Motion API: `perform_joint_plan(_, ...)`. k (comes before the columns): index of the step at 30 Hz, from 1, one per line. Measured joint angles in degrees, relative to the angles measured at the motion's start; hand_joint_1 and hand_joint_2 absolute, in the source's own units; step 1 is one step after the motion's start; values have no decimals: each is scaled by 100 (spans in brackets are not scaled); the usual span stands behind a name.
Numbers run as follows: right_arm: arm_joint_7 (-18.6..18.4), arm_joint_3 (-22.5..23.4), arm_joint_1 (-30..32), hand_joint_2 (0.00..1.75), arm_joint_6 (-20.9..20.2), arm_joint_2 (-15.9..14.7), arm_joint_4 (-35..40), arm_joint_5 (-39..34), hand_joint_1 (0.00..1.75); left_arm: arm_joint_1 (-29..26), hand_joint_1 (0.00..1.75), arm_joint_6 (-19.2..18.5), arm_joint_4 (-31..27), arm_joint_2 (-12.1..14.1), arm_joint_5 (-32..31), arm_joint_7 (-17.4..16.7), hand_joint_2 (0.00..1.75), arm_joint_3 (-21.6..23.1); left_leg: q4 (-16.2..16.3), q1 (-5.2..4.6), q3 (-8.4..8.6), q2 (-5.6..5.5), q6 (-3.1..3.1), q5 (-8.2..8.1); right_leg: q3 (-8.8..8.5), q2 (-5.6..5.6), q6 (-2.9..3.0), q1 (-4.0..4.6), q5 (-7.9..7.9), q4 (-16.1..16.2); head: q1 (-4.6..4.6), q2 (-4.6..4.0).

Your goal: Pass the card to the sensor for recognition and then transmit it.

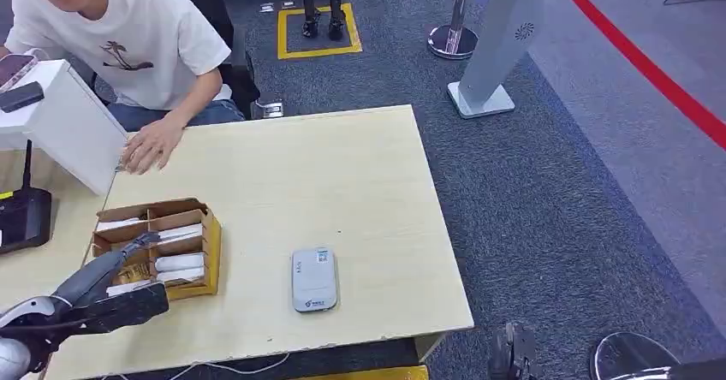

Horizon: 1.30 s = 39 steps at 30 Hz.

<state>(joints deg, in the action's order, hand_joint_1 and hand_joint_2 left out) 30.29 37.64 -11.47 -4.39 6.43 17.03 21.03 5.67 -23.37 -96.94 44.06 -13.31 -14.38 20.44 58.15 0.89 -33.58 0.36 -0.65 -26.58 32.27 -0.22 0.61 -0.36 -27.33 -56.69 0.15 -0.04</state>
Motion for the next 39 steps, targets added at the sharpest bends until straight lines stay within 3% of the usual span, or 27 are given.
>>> perform_joint_plan(12, 7, -4, -7, 0, 7, -2, 0, -61, 0, 4, 0, -142, -100, 287, 463, -135, 175, -52, 0, 0, 0, -1, 0, 0, 0, 0, 0, 0, 0, 0, 2, 0)
perform_joint_plan(17, -9, -41, -9, 0, 61, -2, 0, -118, 0, 157, 0, -365, -212, 641, 1008, -382, 175, -55, 0, 3, 1, -1, -1, 1, 4, 0, 0, 2, 0, 0, 0, 0)
perform_joint_plan(21, -9, -98, -10, 0, 75, -2, 0, -166, 0, 683, 0, -540, -219, 901, 578, -396, 175, 40, 1, 8, 0, -3, -3, 2, 3, -2, 1, 7, 1, 0, 2, 0)
perform_joint_plan(24, -11, -116, -10, 0, 72, -2, 0, -205, 0, 1213, 0, -664, -195, 999, -17, -315, 175, 351, 1, 8, -1, -3, -3, 2, 1, -2, 6, 7, 4, 0, 0, 0)
perform_joint_plan(29, -17, -155, -9, 0, 72, -2, 0, -230, 0, 1860, 0, -791, -60, 1041, -155, -214, 175, 832, 1, 7, 0, 8, -3, 2, 3, 7, 7, 6, 6, 0, 0, 0)
perform_joint_plan(39, -26, -216, -10, 0, 81, -2, 0, -249, 0, 2494, 0, -717, 208, 999, -520, -107, 175, 1443, 1, 8, -1, 6, -4, 2, 7, 7, 7, 7, 5, 1, 0, 0)
